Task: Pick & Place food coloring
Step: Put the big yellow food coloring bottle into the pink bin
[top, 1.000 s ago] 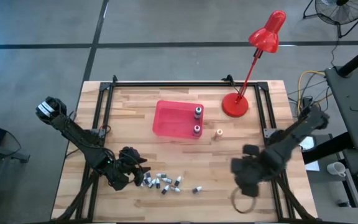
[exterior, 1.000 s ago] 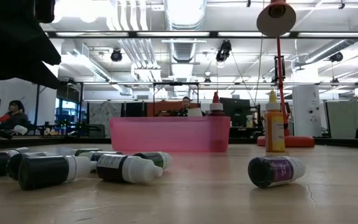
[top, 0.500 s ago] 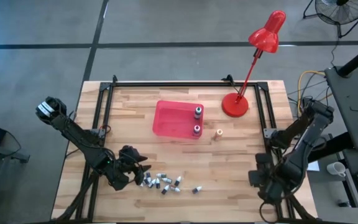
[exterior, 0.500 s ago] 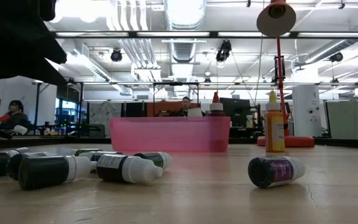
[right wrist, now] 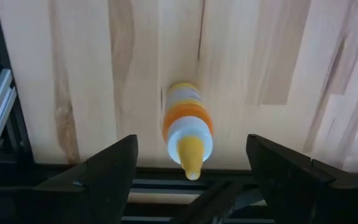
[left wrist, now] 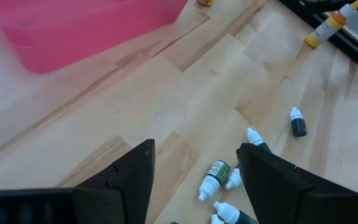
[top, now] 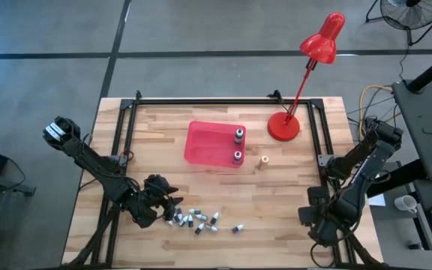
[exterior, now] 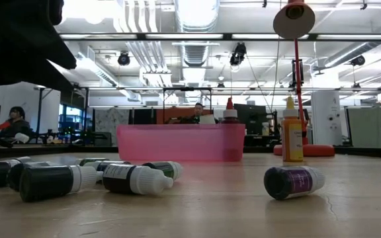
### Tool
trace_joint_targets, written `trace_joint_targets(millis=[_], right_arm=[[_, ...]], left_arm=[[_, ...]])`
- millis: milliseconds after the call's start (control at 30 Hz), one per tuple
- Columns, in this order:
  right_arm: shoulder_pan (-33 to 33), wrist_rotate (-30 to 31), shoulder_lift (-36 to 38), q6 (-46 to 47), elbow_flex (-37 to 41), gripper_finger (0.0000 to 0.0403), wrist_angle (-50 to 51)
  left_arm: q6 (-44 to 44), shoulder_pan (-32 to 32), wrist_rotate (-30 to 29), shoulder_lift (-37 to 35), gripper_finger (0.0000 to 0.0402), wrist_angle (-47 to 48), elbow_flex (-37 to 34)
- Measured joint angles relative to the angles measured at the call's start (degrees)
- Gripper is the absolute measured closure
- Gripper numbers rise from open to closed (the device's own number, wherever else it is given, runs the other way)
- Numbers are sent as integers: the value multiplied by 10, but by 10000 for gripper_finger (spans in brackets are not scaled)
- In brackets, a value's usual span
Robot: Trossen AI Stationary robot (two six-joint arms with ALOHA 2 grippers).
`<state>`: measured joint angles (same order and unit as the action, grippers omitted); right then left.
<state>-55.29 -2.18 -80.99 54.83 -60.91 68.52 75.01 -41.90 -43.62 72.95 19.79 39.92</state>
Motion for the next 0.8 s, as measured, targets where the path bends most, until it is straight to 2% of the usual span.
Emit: trace_joint_targets(millis=[233, 633, 800], right_arm=[[0, -17, 0, 18, 21, 127, -4], [1, -28, 0, 28, 25, 212, -21], [1, -28, 0, 33, 27, 235, -29]], left_arm=[[-5, 6, 0, 0, 200, 2, 0], [-13, 6, 0, 0, 200, 18, -1], [-5, 6, 0, 0, 200, 18, -9]])
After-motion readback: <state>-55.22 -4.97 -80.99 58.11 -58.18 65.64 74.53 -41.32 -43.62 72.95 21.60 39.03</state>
